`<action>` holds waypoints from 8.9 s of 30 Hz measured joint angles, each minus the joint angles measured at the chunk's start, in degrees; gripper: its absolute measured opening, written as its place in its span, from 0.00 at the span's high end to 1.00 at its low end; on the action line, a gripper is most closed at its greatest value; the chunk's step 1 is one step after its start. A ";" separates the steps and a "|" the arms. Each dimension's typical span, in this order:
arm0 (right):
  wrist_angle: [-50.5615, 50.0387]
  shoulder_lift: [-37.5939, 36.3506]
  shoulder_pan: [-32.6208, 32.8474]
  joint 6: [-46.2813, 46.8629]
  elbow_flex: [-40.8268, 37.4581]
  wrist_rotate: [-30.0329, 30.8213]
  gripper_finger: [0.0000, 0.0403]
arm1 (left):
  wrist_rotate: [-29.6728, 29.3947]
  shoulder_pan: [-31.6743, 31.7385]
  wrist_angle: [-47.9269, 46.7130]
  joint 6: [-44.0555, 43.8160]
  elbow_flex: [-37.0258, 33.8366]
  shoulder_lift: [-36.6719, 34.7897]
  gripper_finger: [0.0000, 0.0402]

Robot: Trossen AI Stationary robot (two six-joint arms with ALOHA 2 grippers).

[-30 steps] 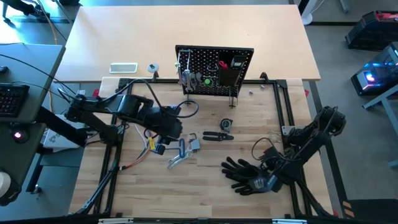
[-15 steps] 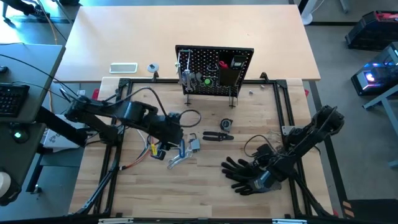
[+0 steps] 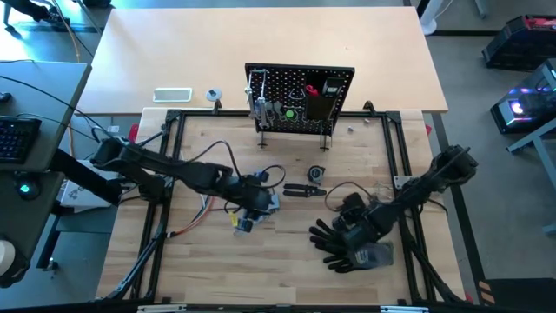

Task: Hang tools onto peg board
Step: Put the socket into the black bin on the peg board

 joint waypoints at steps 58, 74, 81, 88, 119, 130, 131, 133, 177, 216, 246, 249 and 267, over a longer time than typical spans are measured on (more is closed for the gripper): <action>55.90 2.89 -13.90 -25.86 0.07 4.86 0.86 | -17.38 0.77 72.83 5.55 -16.50 27.61 0.34; 60.34 2.86 -14.92 -29.13 0.07 4.75 0.86 | -22.12 0.76 77.03 3.70 -16.52 27.61 0.36; 60.50 2.86 -14.92 -29.55 0.07 4.99 0.86 | -22.10 0.70 77.03 3.44 -16.52 27.61 0.48; 60.82 2.86 -14.92 -29.55 0.07 5.27 0.86 | -22.08 0.70 77.01 3.46 -16.52 27.61 0.57; 57.39 -1.08 -12.25 -37.32 -0.02 5.97 0.76 | -22.96 -0.04 75.87 8.43 -16.38 27.48 0.75; 43.45 -10.54 -6.60 -39.67 0.07 11.24 0.68 | -24.27 0.13 72.39 10.70 -16.56 24.86 0.75; 41.61 -11.38 -6.08 -39.63 0.07 11.59 0.68 | -24.29 0.15 72.47 11.27 -16.56 24.17 0.75; 38.10 -12.82 -5.19 -38.72 0.07 12.26 0.67 | -24.26 0.13 72.55 12.30 -16.54 22.61 0.75; 26.94 -7.82 -5.11 -39.67 0.04 17.38 0.67 | 7.15 33.72 -12.74 19.82 70.62 23.72 0.75; 25.46 -7.85 -5.11 -39.61 0.04 18.85 0.67 | 5.80 33.96 -13.79 19.35 70.54 23.21 0.51; -19.36 -8.87 -20.41 -57.74 23.67 6.35 0.67 | -10.36 18.39 -52.71 13.06 70.58 6.93 0.51; -18.25 -8.87 -22.06 -55.74 19.33 2.86 0.67 | -8.96 17.09 -53.68 10.58 70.58 4.25 0.51; 27.56 -8.83 -44.75 -57.75 -7.74 5.83 0.67 | -14.86 8.14 -64.33 2.84 70.58 -0.59 0.51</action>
